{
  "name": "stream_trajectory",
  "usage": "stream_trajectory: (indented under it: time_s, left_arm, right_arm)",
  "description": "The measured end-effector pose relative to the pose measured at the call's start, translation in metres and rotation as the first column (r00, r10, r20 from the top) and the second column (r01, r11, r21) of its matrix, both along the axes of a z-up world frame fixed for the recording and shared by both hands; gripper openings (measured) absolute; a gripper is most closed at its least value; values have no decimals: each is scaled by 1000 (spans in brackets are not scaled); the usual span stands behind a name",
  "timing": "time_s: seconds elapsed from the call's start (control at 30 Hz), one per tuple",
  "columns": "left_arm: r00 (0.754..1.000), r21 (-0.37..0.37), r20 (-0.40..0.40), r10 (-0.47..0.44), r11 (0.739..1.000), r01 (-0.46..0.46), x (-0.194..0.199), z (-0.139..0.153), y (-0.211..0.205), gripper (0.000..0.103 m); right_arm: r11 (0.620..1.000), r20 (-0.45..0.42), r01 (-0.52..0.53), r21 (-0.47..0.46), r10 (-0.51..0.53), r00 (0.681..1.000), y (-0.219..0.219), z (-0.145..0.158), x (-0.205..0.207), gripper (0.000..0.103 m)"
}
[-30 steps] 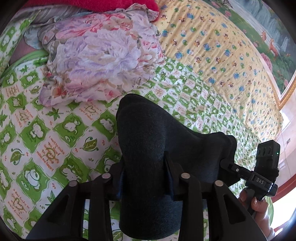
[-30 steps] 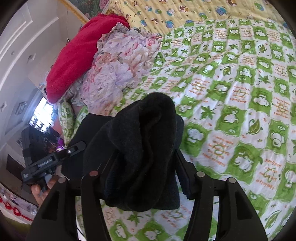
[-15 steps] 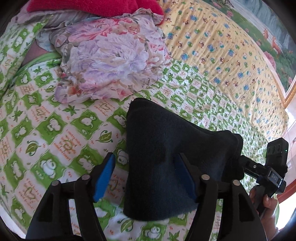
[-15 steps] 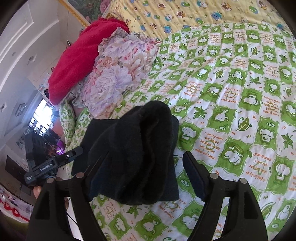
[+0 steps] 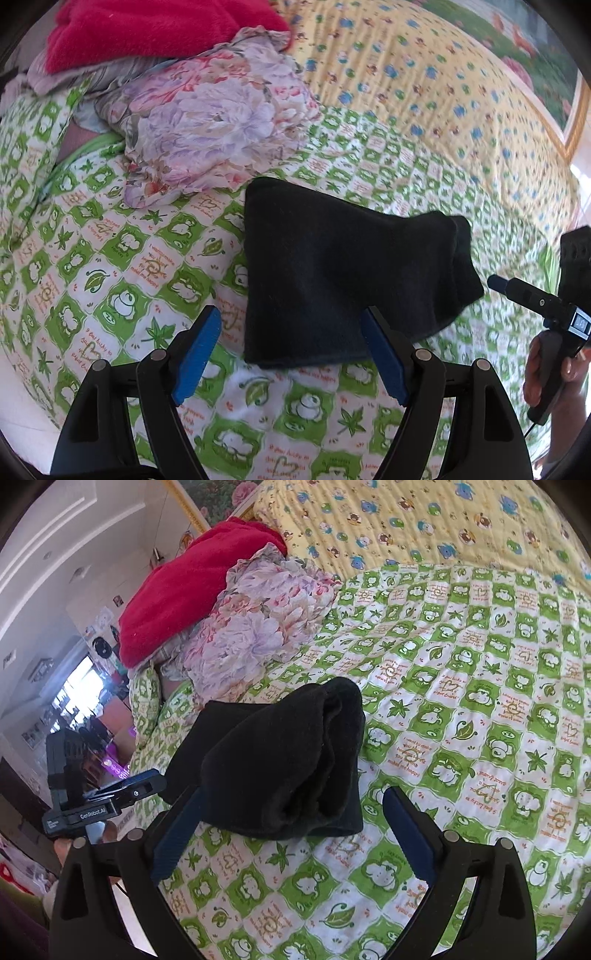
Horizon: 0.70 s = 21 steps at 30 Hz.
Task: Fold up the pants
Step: 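Lower the folded pants onto the sheet and open both grippers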
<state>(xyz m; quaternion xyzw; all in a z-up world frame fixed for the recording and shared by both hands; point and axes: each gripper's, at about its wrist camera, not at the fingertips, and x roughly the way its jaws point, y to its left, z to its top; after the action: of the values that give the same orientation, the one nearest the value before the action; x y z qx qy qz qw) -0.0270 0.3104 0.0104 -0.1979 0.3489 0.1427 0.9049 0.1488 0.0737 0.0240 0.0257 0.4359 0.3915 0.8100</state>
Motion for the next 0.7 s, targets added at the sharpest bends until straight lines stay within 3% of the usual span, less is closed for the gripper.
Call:
stream_trajectory:
  time_s: [0.43,0.7]
  left_arm:
    - [999,92,-31,-16,996,19,-9,4,-38,80]
    - [994,138,-92,-50,988,63,-11,-11,-52,81]
  right_arm:
    - [985,126,-91,-147,110,986,17,-1,-48,97]
    - [971,144,-132,-197,162,976,27,-10,-61,97]
